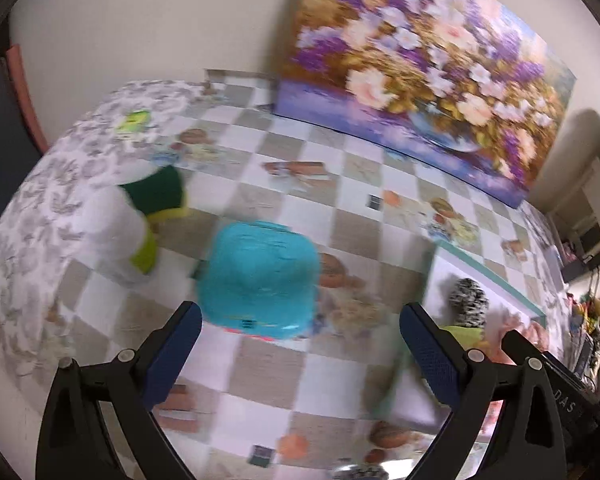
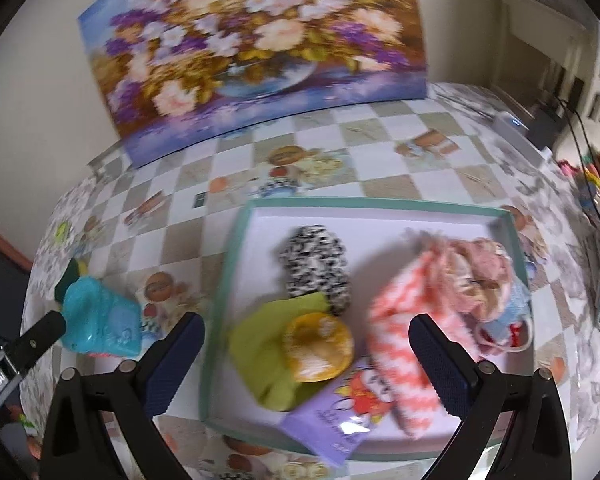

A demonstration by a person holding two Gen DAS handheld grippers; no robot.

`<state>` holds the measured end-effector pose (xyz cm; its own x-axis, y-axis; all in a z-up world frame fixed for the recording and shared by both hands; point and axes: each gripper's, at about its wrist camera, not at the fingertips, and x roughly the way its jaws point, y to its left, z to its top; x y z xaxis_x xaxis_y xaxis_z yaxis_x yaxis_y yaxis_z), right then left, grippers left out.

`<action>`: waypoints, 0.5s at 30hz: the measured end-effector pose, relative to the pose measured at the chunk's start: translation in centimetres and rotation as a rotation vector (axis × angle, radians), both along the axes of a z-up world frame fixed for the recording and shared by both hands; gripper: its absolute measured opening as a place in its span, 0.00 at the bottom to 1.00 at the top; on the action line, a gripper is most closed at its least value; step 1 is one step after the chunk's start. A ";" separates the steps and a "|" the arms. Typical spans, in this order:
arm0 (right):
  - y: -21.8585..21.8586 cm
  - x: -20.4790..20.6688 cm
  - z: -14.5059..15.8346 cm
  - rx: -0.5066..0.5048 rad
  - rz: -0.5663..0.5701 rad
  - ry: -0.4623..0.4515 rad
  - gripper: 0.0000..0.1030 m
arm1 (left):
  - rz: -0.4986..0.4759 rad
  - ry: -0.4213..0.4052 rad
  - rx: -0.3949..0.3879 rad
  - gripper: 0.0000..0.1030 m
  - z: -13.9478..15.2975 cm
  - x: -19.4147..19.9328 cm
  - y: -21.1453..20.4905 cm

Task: Organize soft objects
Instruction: 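Move both tools toward the green sponge and the green tissue pack on the bedspread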

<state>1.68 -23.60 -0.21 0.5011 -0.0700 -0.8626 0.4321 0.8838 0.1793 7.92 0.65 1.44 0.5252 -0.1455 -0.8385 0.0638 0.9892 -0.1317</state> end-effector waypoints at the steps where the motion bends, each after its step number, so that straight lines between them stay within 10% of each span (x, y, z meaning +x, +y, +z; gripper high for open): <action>1: 0.5 0.2 0.1 -0.003 0.011 -0.002 1.00 | 0.016 -0.002 0.001 0.96 0.1 0.0 0.8; 15: 8.4 3.3 0.9 0.011 0.192 -0.045 1.00 | 0.262 0.001 0.001 0.96 -1.3 -0.2 14.1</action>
